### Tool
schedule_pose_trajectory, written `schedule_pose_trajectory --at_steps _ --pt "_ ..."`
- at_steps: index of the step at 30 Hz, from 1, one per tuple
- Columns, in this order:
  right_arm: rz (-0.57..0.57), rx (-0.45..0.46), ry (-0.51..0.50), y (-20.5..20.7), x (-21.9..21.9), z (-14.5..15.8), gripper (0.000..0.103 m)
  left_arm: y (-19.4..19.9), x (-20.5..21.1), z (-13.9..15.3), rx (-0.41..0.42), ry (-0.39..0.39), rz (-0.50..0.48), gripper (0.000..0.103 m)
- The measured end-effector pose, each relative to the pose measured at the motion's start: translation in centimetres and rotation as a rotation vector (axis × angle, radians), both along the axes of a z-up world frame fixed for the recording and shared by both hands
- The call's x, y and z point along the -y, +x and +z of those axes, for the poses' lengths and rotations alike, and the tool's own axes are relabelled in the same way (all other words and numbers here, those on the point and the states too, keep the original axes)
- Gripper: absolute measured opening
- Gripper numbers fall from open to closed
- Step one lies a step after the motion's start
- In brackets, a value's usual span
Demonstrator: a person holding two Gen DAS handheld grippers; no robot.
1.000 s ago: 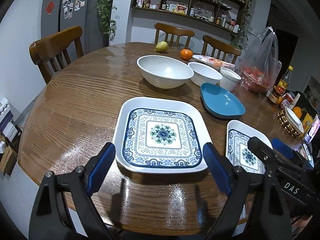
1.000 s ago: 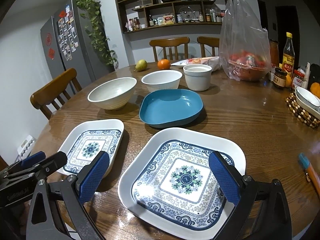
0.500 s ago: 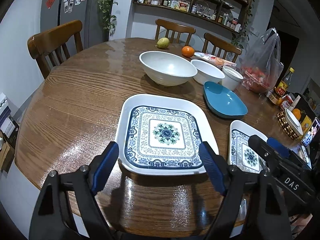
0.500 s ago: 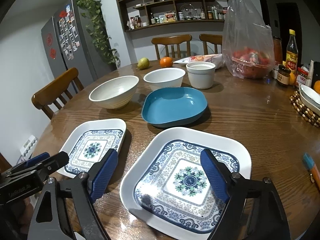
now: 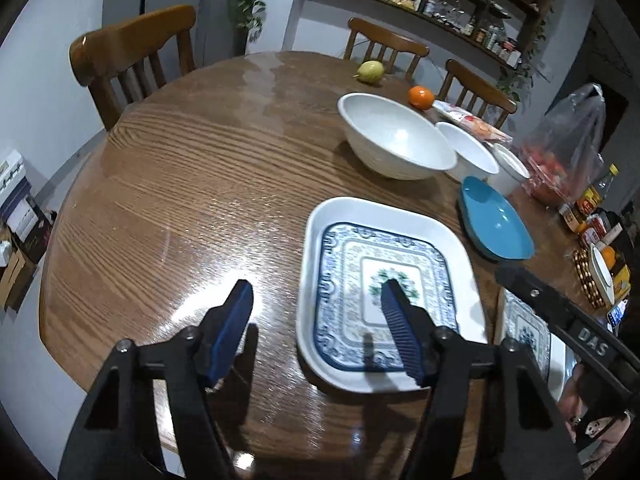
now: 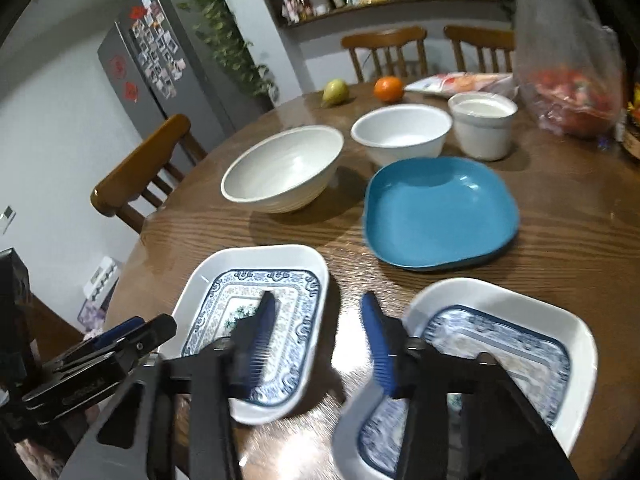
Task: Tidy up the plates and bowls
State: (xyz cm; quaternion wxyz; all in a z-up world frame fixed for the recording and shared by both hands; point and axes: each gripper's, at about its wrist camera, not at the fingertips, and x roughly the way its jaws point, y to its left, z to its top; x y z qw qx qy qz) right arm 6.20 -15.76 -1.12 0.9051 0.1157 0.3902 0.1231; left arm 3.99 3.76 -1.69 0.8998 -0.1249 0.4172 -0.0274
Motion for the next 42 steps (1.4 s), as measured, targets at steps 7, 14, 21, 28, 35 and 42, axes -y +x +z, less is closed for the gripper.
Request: schedule_pose_trajectory --at_steps 7,14,21,28,35,42 --pt "0.007 -0.077 0.001 2.3 -1.0 -1.6 0.032 1.8 -1.3 -1.5 -0.102 -0.093 -0.04 0.039" --pt "0.021 -0.124 -0.03 3.3 -1.6 -2.6 0.026 2.2 -1.8 -1.9 -0.115 -0.129 -0.051 0.024" --pt "0.02 -0.131 -0.061 3.3 -2.0 -3.2 0.016 1.9 -1.7 -2.0 -0.11 -0.126 -0.069 0.014" --pt "0.021 -0.116 -0.069 1.8 -2.0 -2.8 0.014 0.6 -1.9 -1.3 -0.094 -0.099 -0.061 0.014" --pt "0.018 -0.102 -0.076 0.1 -2.3 -2.5 0.014 -0.2 -1.7 -1.1 -0.087 -0.078 -0.064 0.014" --pt "0.002 -0.115 -0.089 -0.2 -2.3 -3.0 0.014 -0.3 -1.4 -1.5 -0.106 -0.072 -0.075 0.015"
